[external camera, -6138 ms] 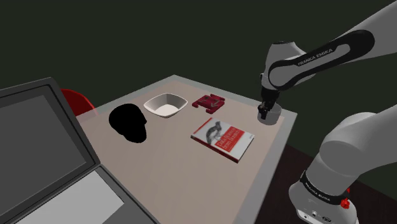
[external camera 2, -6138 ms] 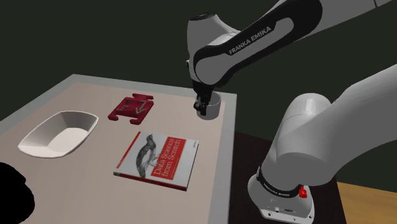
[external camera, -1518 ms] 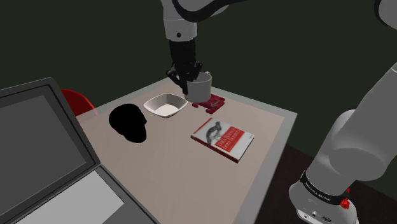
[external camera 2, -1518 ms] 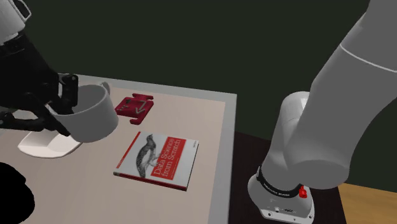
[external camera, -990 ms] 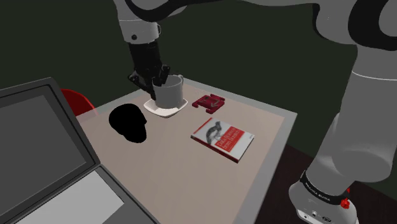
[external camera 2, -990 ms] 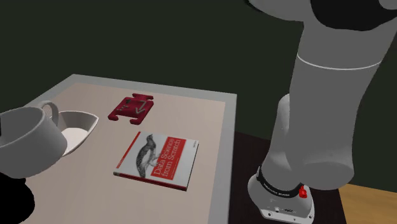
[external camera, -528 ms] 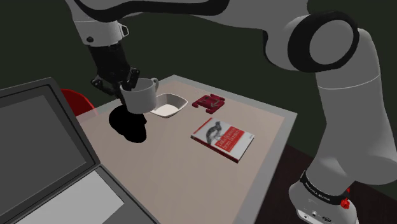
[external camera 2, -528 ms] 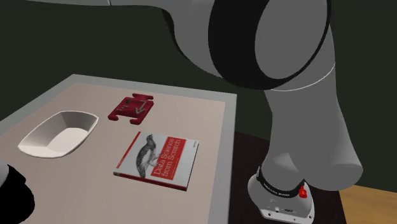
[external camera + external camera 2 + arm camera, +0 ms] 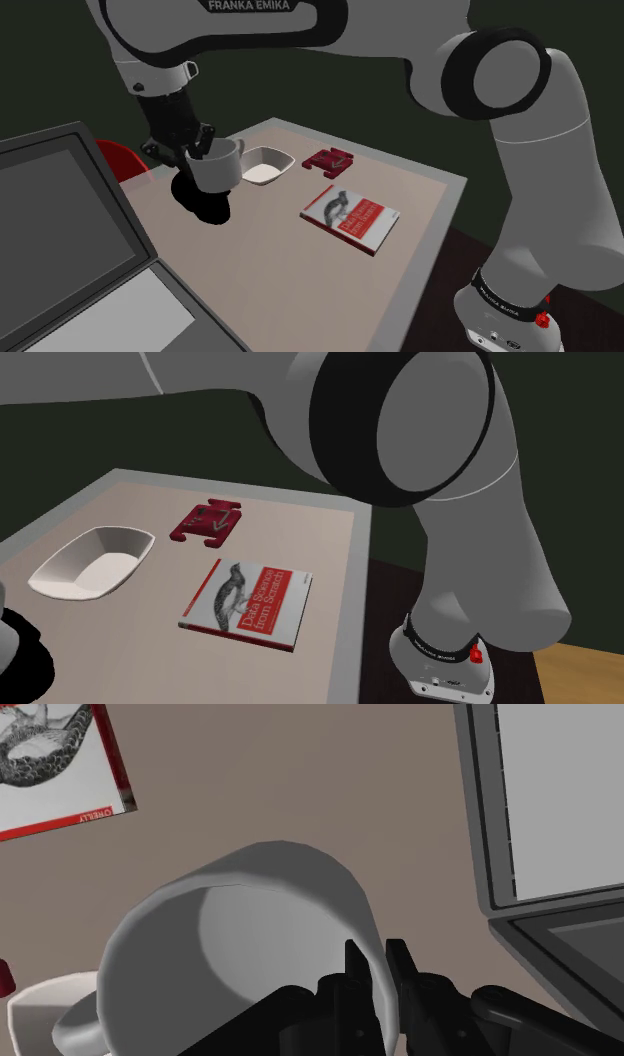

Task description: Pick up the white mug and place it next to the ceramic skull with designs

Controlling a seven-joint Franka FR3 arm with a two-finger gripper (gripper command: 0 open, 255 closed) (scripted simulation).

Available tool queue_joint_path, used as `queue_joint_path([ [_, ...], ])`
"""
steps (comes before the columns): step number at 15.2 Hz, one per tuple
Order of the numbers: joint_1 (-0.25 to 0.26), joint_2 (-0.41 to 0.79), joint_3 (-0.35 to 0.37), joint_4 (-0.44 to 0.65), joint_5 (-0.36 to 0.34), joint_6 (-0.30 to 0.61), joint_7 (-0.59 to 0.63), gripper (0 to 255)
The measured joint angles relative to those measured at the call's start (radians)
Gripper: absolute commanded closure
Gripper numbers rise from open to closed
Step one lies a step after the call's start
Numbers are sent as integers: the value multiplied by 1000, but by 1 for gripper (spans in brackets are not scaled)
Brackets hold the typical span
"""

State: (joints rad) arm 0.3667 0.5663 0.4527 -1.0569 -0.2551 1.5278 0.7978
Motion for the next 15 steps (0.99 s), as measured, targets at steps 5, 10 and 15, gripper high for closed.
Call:
queue_joint_path([
  [5, -15, -9, 0, -87, 3, 76, 6, 255],
  [10, -31, -21, 1, -174, 5, 150, 12, 255],
  [15, -41, -21, -1, -246, 3, 220, 18, 255],
])
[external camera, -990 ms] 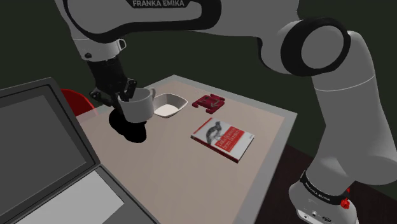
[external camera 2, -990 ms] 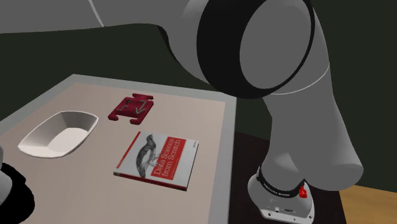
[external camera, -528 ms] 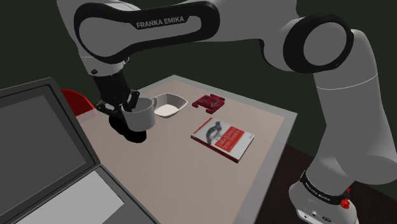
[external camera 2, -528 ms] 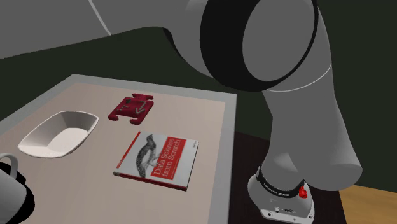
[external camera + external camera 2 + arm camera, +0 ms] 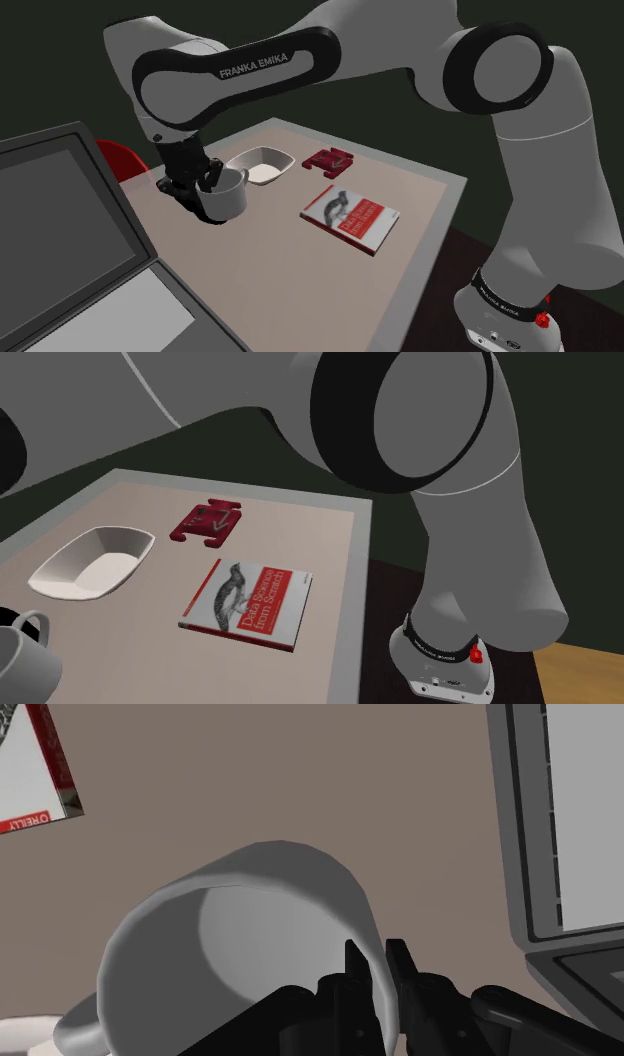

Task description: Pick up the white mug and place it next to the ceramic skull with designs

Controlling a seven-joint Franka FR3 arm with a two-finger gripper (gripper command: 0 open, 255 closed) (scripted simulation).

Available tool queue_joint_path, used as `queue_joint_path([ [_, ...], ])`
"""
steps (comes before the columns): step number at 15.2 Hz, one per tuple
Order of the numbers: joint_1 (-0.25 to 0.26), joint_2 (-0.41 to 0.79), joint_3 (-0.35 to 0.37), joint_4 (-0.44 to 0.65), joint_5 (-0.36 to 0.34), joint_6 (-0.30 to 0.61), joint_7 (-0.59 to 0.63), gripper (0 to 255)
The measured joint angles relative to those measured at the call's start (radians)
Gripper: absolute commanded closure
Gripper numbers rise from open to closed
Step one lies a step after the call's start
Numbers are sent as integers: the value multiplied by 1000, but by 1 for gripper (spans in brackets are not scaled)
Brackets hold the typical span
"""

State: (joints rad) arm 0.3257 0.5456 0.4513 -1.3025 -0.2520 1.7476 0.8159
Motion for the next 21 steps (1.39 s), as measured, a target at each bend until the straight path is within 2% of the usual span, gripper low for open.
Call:
queue_joint_path([
  [17, -9, 49, -17, -161, -28, 204, 27, 255],
  [21, -10, 54, -18, -169, -31, 216, 28, 255],
])
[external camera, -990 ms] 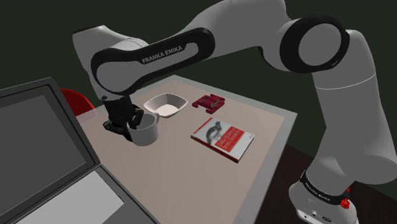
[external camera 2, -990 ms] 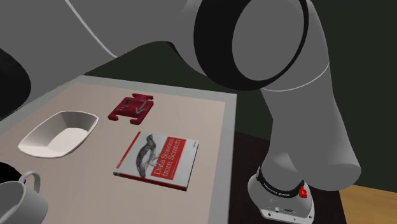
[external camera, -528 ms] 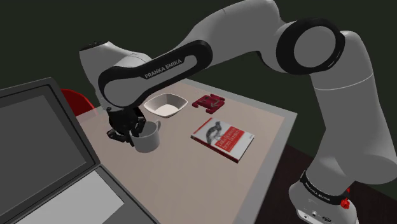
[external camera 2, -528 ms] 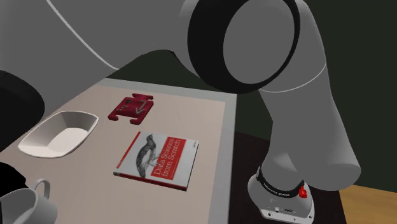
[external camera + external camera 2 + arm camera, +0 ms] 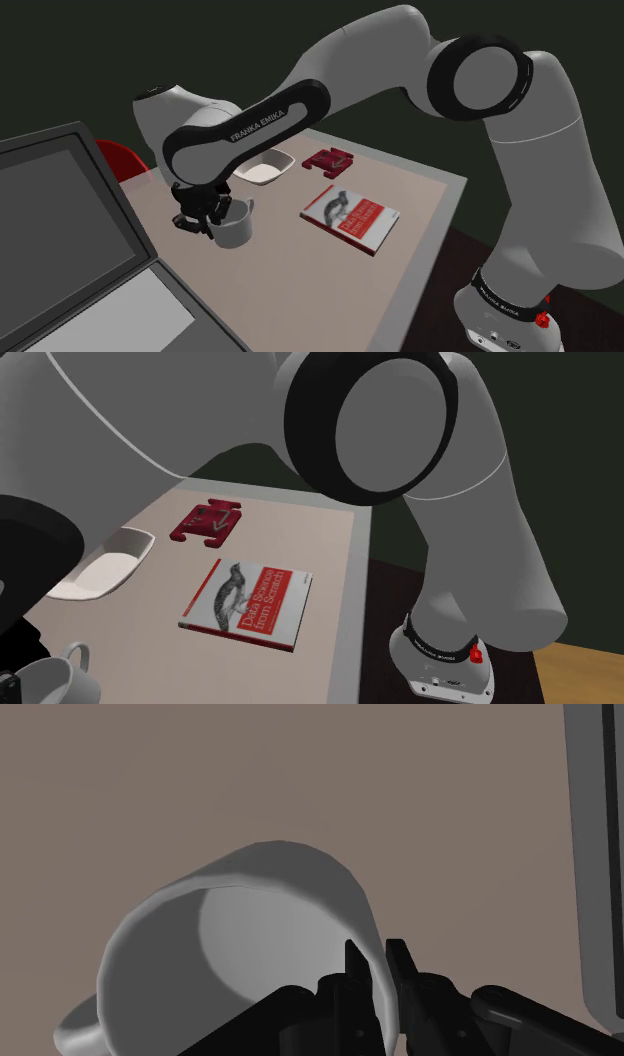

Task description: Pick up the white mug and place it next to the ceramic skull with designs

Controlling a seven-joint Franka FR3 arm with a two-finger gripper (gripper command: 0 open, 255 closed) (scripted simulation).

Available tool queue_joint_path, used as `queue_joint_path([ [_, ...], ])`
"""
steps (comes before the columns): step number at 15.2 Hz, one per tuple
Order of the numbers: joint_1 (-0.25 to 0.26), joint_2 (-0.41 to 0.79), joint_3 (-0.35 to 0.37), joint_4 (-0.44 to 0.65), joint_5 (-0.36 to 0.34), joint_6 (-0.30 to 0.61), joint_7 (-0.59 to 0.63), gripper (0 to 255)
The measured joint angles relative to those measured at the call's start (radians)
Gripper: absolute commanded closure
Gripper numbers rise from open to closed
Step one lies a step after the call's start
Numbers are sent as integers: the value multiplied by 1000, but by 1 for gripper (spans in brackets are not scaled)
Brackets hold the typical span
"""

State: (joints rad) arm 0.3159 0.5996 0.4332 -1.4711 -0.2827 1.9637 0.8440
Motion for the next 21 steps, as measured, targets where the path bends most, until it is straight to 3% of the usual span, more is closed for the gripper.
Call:
queue_joint_path([
  [3, 0, 0, 0, -1, 0, 1, 0, 255],
  [4, 0, 0, 0, -1, 0, 1, 0, 0],
  [10, 0, 0, 0, -1, 0, 1, 0, 0],
  [15, 5, -27, 10, 78, 16, -100, -13, 0],
  [21, 6, -29, 11, 83, 17, -109, -13, 0],
])
